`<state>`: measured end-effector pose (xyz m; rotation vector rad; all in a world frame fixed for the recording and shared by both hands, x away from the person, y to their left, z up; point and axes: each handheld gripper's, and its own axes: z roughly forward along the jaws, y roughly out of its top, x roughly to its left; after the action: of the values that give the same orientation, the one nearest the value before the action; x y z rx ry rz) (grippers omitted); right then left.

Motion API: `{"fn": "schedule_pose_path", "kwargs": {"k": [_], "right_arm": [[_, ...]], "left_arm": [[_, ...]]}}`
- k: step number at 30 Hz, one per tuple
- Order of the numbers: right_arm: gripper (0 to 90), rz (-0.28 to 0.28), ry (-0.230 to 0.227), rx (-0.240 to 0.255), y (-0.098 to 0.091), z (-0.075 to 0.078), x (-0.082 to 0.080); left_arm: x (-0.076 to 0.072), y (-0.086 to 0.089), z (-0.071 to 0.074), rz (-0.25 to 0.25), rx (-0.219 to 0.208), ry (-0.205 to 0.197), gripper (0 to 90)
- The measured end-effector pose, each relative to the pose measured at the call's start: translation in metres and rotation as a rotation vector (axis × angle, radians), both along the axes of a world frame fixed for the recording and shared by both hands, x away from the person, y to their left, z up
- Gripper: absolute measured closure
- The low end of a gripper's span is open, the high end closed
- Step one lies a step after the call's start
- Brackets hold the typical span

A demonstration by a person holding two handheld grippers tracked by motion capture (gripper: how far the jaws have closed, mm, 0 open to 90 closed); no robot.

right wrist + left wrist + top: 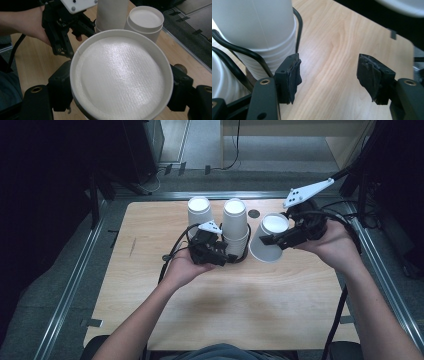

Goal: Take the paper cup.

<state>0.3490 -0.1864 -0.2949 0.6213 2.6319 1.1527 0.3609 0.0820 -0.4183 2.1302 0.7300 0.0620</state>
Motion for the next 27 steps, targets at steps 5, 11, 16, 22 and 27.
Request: {"fn": "schedule_pose_path", "kwargs": {"k": [5, 11, 16, 22, 27], "right_arm": [[24.2, 0.021, 0.017, 0.002, 0.000, -0.020, -0.002], [24.1, 0.070, 0.052, -0.006, 0.009, -0.063, -0.002], [24.1, 0.098, 0.082, -0.008, 0.020, -0.095, -0.002], [24.1, 0.105, 0.112, -0.008, 0.028, -0.122, -0.001], [24.1, 0.110, 0.121, -0.007, 0.033, -0.133, 0.000]], "left_arm": [[-0.006, 0.009, -0.002, -0.025, -0.001, -0.012, 33.4], [-0.013, 0.019, -0.007, -0.054, 0.014, -0.006, 31.4], [-0.019, 0.021, -0.015, -0.089, 0.037, -0.001, 29.2], [-0.023, 0.028, -0.022, -0.101, 0.010, 0.023, 24.5], [-0.024, 0.031, -0.024, -0.112, -0.018, 0.047, 19.6]]}}
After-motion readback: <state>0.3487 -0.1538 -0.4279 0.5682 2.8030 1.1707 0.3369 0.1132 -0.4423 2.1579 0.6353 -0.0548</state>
